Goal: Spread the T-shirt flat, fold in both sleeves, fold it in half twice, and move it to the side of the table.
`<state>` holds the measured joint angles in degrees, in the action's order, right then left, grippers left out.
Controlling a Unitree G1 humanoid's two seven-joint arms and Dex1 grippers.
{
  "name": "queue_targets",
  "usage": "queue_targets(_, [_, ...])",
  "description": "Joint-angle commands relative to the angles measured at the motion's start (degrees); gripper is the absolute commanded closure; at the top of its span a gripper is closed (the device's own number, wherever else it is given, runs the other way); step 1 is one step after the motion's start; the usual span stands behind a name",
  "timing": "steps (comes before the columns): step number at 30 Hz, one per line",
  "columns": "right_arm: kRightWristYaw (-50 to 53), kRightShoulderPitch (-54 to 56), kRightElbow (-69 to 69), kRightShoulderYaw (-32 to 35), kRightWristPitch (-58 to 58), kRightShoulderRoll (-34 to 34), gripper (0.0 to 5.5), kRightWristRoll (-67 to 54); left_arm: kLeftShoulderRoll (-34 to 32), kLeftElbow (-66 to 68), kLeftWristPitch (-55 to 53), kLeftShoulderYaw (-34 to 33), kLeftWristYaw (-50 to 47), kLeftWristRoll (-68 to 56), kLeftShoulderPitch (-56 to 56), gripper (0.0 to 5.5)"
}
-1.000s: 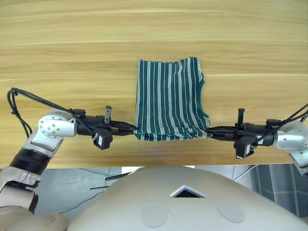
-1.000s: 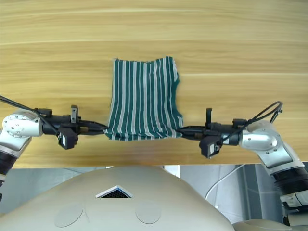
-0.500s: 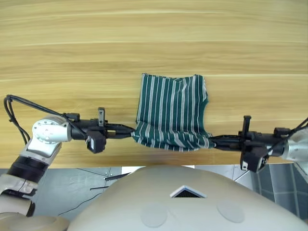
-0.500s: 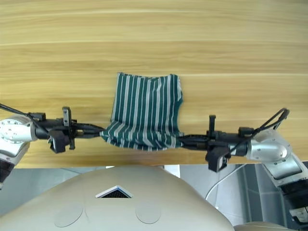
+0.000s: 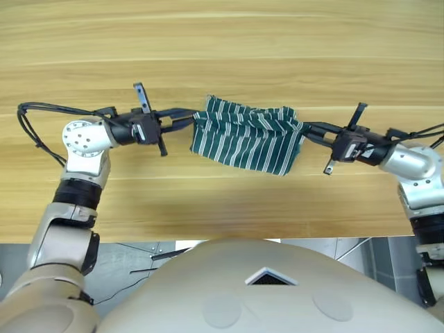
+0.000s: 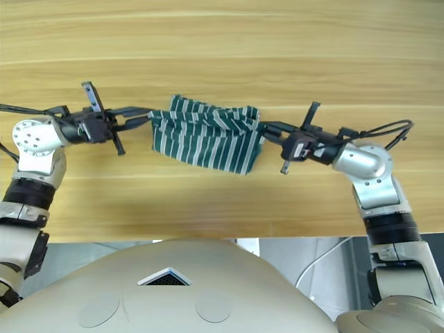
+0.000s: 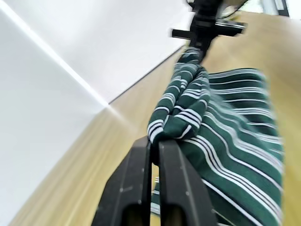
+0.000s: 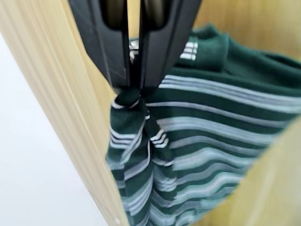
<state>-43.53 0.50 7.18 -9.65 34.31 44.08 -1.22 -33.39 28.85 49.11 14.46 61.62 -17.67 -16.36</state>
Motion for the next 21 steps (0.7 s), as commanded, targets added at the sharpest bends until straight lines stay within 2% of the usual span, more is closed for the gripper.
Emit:
queue_targets(1, [2.72, 4.76, 4.87, -0.86, -2.41, -2.96, 5.44, 5.18, 4.21, 8.47, 0.65, -1.07, -1.28, 3.68, -6.04, 5.46])
queue_targets(5, [5.35, 7.33, 9.60, -2.14, -2.99, -5.38, 5.44, 10.01, 9.47, 21.66, 0.80, -2.43, -4.48, 7.28, -13.69, 5.46])
queue_targets(11, [9.13, 10.89, 17.49, -4.55, -3.61, -8.61, 5.44, 16.12, 13.99, 41.55, -5.36, -1.13, -20.81, 19.86, -23.09, 5.46])
queue_targets(16, [10.01, 11.66, 20.11, -5.39, -2.87, -9.46, 5.45, 17.07, 17.79, 47.53, -15.08, 1.47, -33.00, 29.04, -26.16, 5.46])
queue_targets(21, [10.45, 10.95, 20.90, -5.55, -2.72, -9.22, 5.45, 17.18, 20.57, 49.39, -22.30, 1.97, -37.92, 33.62, -26.57, 5.46])
